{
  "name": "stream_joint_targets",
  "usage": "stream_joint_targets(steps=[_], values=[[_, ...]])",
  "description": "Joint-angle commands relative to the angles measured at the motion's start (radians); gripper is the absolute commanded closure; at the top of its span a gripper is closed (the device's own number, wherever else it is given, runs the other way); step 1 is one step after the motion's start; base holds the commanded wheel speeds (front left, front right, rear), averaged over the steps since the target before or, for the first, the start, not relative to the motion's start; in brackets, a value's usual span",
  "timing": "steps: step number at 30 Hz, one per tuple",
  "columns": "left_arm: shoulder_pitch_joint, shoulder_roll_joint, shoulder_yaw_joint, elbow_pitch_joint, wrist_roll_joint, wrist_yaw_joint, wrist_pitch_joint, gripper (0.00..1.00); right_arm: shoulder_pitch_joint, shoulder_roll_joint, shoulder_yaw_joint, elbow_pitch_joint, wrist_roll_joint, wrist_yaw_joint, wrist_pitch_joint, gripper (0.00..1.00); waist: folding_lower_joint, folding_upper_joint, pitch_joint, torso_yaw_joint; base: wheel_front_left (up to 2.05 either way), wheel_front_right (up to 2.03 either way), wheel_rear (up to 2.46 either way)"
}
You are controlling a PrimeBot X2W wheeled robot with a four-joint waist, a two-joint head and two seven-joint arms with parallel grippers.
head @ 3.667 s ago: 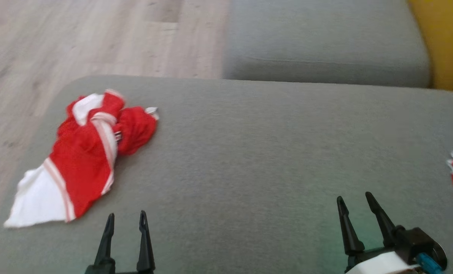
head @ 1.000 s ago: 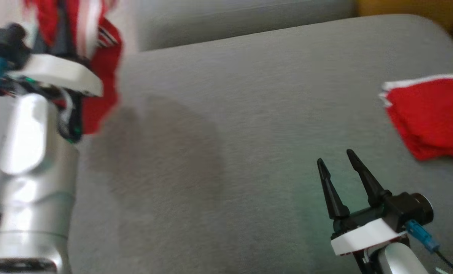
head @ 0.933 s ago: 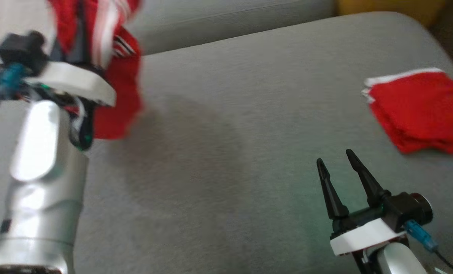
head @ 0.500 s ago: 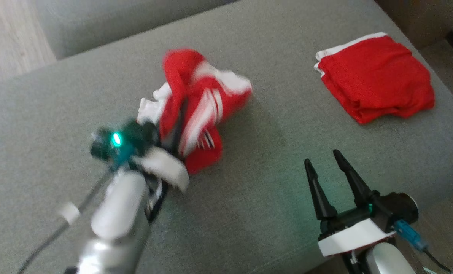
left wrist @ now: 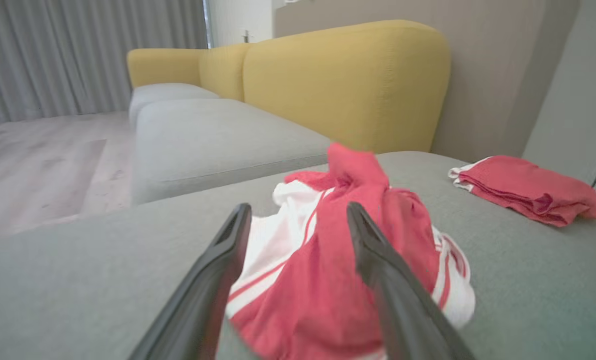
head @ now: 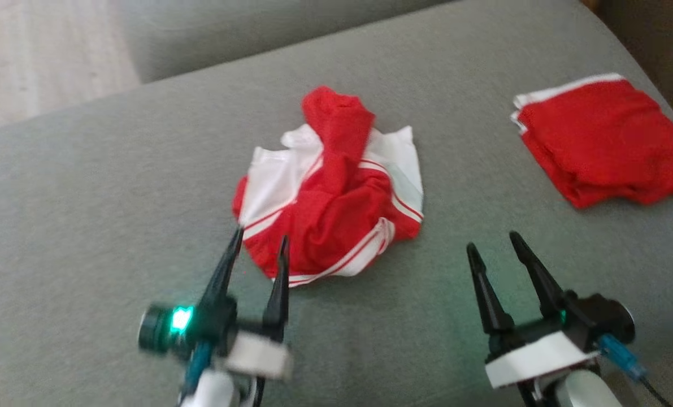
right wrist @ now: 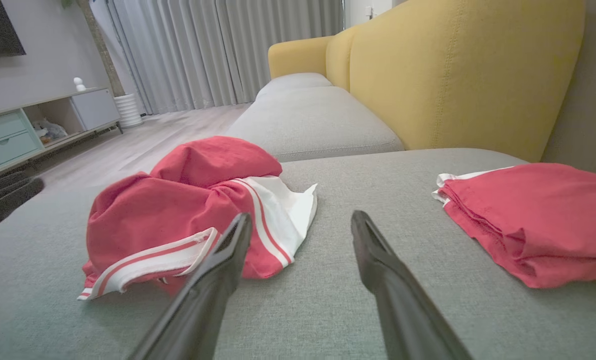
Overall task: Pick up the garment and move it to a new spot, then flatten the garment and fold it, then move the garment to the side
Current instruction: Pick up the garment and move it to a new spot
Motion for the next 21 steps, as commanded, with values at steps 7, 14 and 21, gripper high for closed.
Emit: stream_joint_targets(steps=[7,14,21], values=[[0.217,0.001,0.104,-0.252,0.045,0.053,-0.009,0.00,0.063,-0.012,-0.033,-0.032,-0.015,-0.001,-0.006,0.00,0.0000,0.0000,-0.107,0.154,0.00,0.00,0.00],[0.319,0.001,0.161,-0.360,0.055,0.081,-0.009,0.00,0.095,-0.013,-0.059,-0.041,-0.026,-0.001,-0.006,0.00,0.0000,0.0000,-0.127,0.206,0.00,0.00,0.00],[0.351,0.000,0.175,-0.379,0.046,0.090,-0.009,0.00,0.101,-0.003,-0.061,-0.044,-0.033,-0.001,-0.006,0.00,0.0000,0.0000,-0.134,0.223,0.00,0.00,0.00]])
